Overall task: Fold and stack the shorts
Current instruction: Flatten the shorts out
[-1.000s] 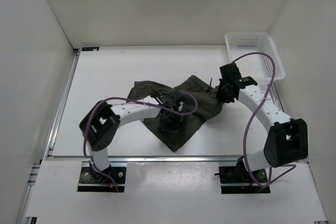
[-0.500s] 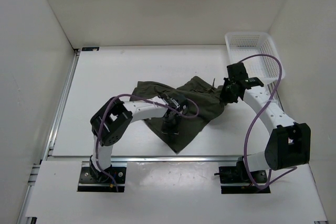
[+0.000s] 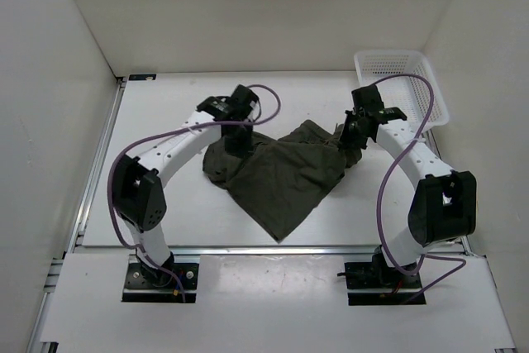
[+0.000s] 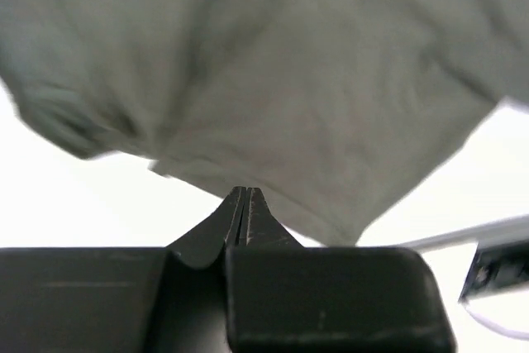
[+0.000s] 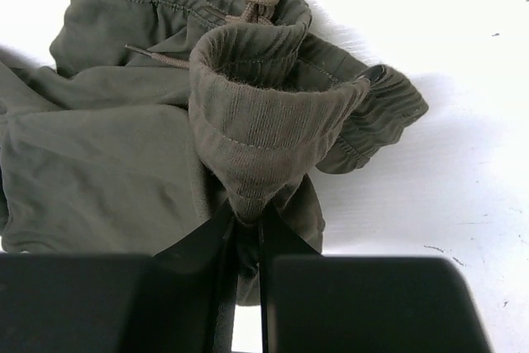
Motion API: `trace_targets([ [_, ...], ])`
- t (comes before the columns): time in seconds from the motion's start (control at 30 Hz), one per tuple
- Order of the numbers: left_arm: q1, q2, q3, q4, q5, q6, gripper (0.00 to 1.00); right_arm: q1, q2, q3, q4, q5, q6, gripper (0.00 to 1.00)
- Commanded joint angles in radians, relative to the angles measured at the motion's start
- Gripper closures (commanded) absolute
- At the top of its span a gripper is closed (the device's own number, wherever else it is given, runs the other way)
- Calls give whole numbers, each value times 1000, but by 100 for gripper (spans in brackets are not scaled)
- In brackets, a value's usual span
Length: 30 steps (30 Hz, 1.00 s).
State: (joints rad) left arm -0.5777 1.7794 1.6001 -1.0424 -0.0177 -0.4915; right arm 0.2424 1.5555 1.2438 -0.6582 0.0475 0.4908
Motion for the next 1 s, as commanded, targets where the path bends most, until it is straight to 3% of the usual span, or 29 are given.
trace_targets([
  [0.0,-146,-20,-64,-36,44,4,90,-3,-5,20,12,-18,2,100],
  [0.07,-203,-9,-100,4,82,-8,80,-3,-17,-6,12,-6,2,100],
  [0.13,-293,3,-123,13,91,-19,62,-3,-43,-32,12,3,2,100],
  [0.17,-324,17,-123,22,104,-19,26,-3,-52,-32,12,3,2,100],
  [0.2,-386,26,-123,22,113,-6,14,-3,-52,-56,12,3,2,100],
  [0.23,-414,46,-123,22,113,-5,6,-3,-64,-56,12,3,2,98],
  [0.3,-474,67,-123,13,104,-5,0,-3,-77,-82,12,3,2,96],
  [0.57,-557,196,-104,16,61,4,3,-23,-107,-116,3,3,2,94],
  [0.83,-557,267,-95,57,38,13,27,-23,-117,-116,3,3,2,94],
  [0.9,-557,288,-86,58,0,13,43,-23,-117,-116,3,3,2,94],
  [0.93,-557,288,-86,47,-14,13,66,-23,-126,-125,3,3,2,94],
  [0.97,-557,288,-86,29,-33,1,78,-23,-126,-126,3,3,2,94],
])
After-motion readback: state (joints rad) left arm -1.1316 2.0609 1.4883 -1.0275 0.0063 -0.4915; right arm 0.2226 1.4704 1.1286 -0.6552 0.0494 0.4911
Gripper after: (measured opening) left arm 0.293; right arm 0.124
